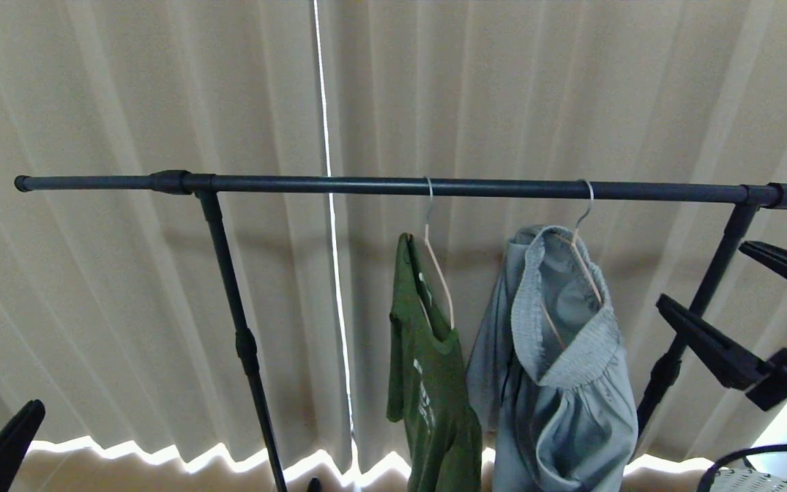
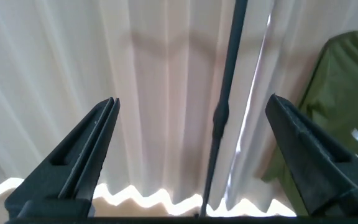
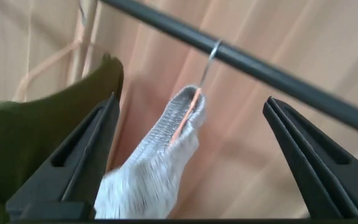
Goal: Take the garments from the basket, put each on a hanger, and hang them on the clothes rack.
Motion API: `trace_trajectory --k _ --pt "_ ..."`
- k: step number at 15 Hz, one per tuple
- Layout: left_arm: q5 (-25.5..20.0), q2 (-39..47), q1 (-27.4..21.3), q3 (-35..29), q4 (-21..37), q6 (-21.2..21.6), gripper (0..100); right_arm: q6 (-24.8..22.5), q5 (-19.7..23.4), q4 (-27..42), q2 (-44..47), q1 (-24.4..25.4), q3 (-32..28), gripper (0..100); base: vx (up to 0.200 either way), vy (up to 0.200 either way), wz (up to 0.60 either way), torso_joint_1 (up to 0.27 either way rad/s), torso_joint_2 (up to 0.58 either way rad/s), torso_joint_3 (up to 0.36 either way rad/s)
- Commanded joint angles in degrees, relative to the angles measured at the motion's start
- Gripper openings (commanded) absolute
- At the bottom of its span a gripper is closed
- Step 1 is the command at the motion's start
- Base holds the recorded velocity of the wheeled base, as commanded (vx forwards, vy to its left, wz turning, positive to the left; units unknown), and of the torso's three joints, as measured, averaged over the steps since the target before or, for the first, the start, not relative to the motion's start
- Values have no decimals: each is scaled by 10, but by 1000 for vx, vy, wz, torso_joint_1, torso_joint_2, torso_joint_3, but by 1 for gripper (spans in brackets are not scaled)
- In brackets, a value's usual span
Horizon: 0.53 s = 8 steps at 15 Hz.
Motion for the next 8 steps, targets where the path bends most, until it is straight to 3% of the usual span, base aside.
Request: trace_trajectory --k 1,2,3,4,5,7,8 --pt "-2 -178 -24 -2 153 -2 100 -2 -10 138 -189 -37 70 100 0 0 0 0 0 0" --pt "-2 -216 -39 -7 202 1 100 0 -13 211 -238 -54 66 100 0 0 0 0 0 0" --pt "-1 -261 -63 -15 269 2 100 2 -15 336 -317 -80 51 100 0 0 0 0 0 0" --pt "-1 -272 -72 -16 290 2 100 1 -15 385 -347 -89 45 100 0 0 0 0 0 0" --pt "-1 -299 -91 -11 331 2 100 2 -22 552 -442 -121 18 100 0 0 0 0 0 0" --pt "-1 -303 -106 3 341 3 100 21 -29 700 -527 -158 -3 100 0 0 0 0 0 0" --pt "-1 -303 -117 2 341 0 100 23 -29 737 -559 -170 -3 100 0 0 0 0 0 0"
